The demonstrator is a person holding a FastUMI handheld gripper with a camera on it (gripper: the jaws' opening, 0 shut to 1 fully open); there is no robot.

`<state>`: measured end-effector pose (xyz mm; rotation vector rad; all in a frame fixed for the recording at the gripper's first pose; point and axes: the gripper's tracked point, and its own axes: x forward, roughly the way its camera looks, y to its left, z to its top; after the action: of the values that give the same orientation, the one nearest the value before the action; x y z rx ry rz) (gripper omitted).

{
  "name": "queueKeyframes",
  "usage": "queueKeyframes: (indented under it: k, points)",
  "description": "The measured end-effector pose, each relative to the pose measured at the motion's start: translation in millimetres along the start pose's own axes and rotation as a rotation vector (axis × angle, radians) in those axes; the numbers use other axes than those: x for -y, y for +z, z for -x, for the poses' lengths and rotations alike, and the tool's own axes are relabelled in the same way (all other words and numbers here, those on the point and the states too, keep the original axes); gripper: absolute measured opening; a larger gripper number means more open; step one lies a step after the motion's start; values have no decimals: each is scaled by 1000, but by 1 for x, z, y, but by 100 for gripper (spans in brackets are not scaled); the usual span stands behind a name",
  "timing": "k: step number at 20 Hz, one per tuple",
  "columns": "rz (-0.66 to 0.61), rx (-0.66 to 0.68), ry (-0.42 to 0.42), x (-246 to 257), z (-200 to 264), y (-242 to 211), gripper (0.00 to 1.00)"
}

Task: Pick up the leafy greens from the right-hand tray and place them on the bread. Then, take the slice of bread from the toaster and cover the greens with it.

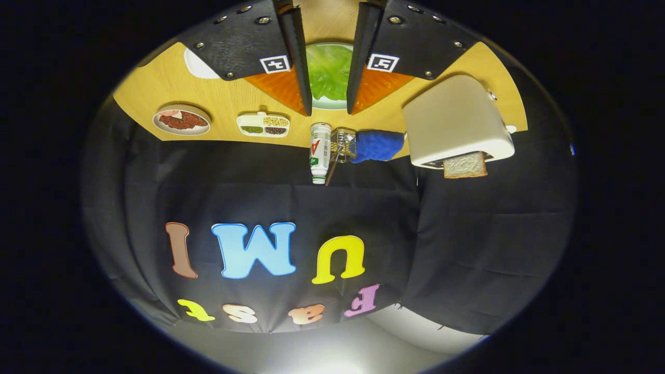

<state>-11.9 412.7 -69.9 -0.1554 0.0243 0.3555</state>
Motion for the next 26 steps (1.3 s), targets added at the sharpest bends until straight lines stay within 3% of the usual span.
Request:
queueKeyframes:
  k: [5,8,14,19,26]
  points:
    - [-97,23,-147,-22,7,20,40]
    - [-133,22,-111,-61,4,32,40]
    - [-58,55,-33,-126,-5,54,40]
    - [-73,13,57,-183,-17,48,39]
    - [13,7,126,-261,-42,41,40]
